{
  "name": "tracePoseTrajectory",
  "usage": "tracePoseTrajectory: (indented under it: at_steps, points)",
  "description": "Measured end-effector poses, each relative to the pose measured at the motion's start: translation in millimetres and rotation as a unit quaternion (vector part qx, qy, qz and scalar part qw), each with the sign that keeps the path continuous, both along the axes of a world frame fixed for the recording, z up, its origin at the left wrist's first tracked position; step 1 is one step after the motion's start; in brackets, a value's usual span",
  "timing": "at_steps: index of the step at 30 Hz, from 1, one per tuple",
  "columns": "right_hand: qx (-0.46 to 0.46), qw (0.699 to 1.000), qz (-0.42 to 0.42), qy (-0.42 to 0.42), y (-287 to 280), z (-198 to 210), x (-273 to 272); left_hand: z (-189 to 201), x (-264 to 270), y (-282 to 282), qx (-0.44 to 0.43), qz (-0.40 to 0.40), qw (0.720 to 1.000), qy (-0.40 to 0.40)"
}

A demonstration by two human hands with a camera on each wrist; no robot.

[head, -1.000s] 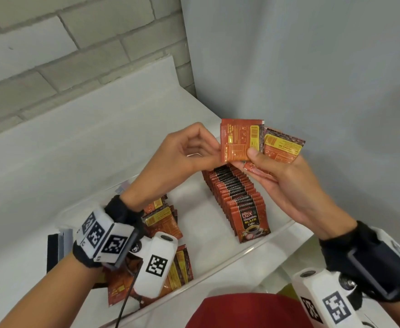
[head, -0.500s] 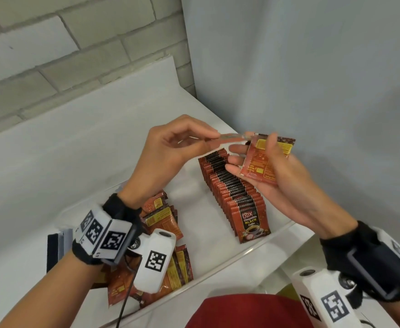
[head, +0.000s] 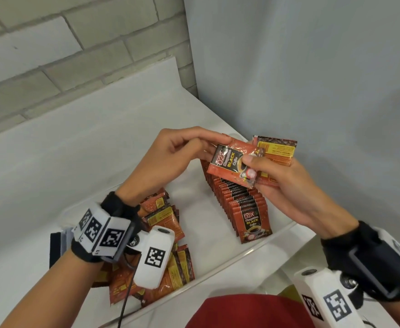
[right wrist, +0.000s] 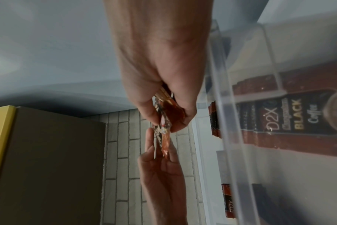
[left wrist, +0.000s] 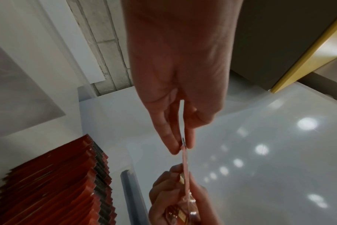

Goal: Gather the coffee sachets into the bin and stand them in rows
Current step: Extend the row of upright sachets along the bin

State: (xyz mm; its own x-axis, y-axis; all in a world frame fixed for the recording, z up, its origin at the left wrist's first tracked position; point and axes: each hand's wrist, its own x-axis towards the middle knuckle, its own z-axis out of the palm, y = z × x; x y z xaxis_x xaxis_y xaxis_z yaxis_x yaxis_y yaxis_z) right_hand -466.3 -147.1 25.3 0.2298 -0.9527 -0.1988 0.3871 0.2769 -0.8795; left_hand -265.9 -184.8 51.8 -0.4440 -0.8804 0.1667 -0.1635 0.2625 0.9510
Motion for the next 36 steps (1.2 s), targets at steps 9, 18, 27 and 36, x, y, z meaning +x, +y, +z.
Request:
tracePoseTrajectory:
  at_steps: [9,18,27,36]
  points:
    - [-0.029,0.994,-0.058,-0.091,-1.8,2.2,-0.2,10.0,-0.3,2.8,0.022,-0.072,0.995,-0.064]
    - [-0.019,0.982,-0.134,-0.131,-3.0,-2.2,-0.9,-9.2,-29.4,13.4,-0.114,-0.273,0.916,-0.269]
    - [-0.01,0.979,-0.129,-0.155,-3.5,-1.3,-0.3,-38.1,-51.4,23.5,-0.156,-0.383,0.841,-0.349]
    - [-0.001,0.981,-0.131,-0.145,-3.7,-1.3,-1.3,-54.3,-55.6,28.4,-0.351,-0.262,0.83,-0.346]
